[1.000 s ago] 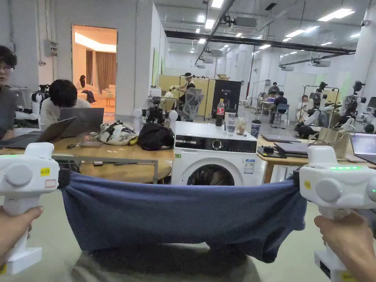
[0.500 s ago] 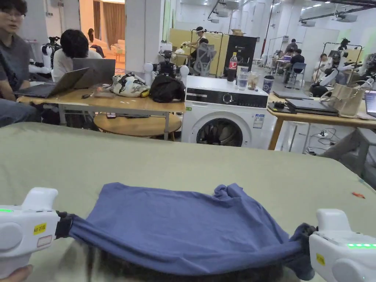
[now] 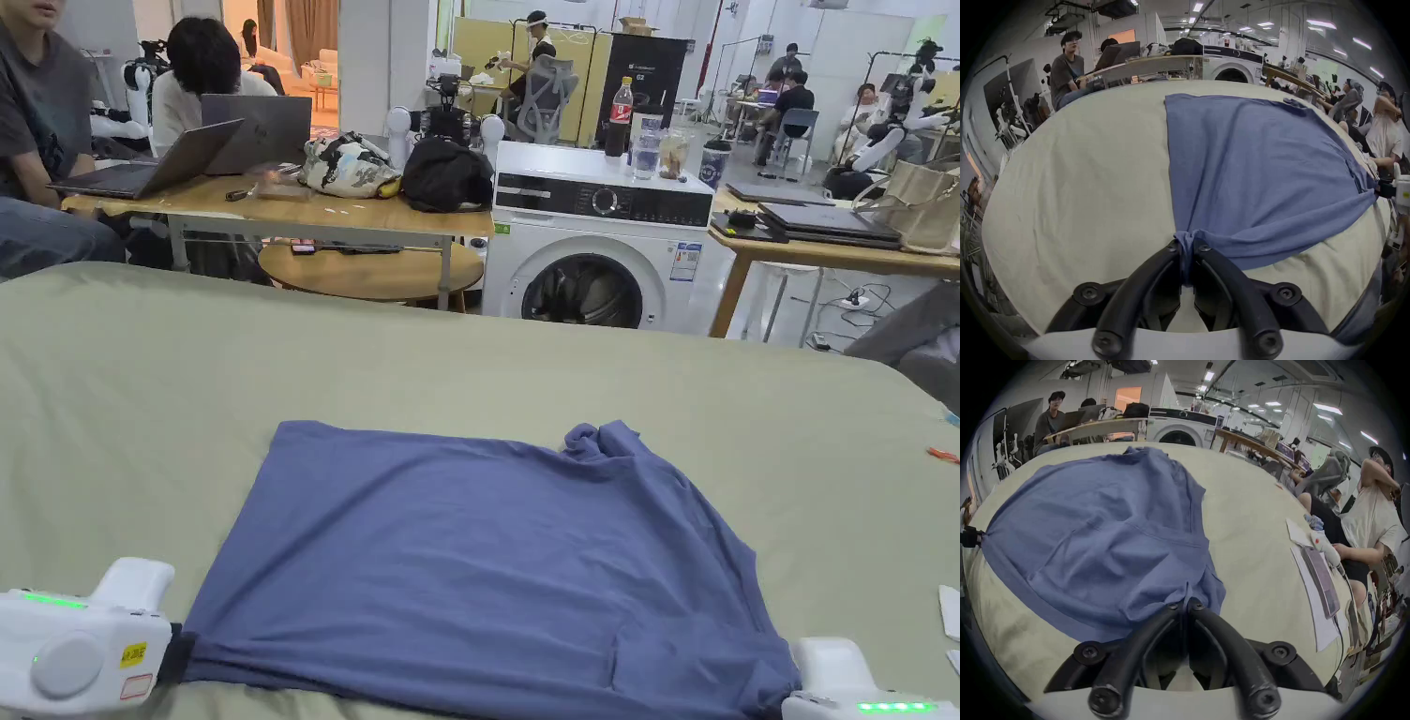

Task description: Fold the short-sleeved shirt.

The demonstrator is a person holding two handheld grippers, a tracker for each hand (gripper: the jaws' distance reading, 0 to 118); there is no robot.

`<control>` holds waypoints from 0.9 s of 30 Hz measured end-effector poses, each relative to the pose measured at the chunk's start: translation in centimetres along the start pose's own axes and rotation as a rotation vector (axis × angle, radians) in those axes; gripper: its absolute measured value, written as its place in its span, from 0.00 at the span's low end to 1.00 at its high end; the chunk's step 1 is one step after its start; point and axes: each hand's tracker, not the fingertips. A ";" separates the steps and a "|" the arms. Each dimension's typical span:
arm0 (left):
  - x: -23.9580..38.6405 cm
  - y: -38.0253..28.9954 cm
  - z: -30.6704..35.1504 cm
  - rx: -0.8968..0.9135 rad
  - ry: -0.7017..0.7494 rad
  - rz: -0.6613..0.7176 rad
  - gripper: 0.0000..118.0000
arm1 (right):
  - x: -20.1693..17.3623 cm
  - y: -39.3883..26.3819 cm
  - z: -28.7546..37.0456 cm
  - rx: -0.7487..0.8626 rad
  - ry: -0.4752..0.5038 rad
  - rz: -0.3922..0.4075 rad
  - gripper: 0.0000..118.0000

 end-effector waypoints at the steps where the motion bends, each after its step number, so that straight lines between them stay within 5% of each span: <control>1: -0.1 0.4 0.2 -0.007 0.010 0.010 0.03 | -0.1 0.4 0.2 0.007 -0.011 0.000 0.06; 4: 0.1 1.4 1.9 0.054 -0.009 0.081 0.39 | -0.5 2.1 2.0 0.113 -0.057 -0.048 0.48; 5: 0.2 1.6 2.9 0.110 -0.036 0.102 0.49 | -0.7 2.8 2.9 0.164 -0.048 -0.069 0.52; 10: 3.2 2.5 7.1 0.416 -0.077 0.102 0.48 | -2.6 5.5 5.8 0.385 -0.004 -0.133 0.52; 12: 4.6 2.8 8.3 0.515 -0.068 0.099 0.48 | -3.7 6.1 6.3 0.463 -0.003 -0.152 0.47; 13: 4.7 2.8 8.0 0.563 -0.063 0.095 0.47 | -4.4 6.3 6.6 0.482 0.000 -0.162 0.33; 14: 5.3 2.9 8.1 0.581 -0.044 0.098 0.37 | -4.9 6.5 7.0 0.502 0.014 -0.168 0.03; 16: 6.4 3.3 8.4 0.587 -0.028 0.087 0.04 | -6.2 6.9 7.6 0.511 0.023 -0.176 0.00; 17: 6.8 3.5 8.3 0.572 -0.021 0.076 0.00 | -6.6 6.8 8.0 0.528 0.022 -0.182 0.00; 27: 4.4 3.2 8.0 0.372 -0.020 0.121 0.00 | -8.3 6.1 8.1 0.519 0.058 -0.162 0.00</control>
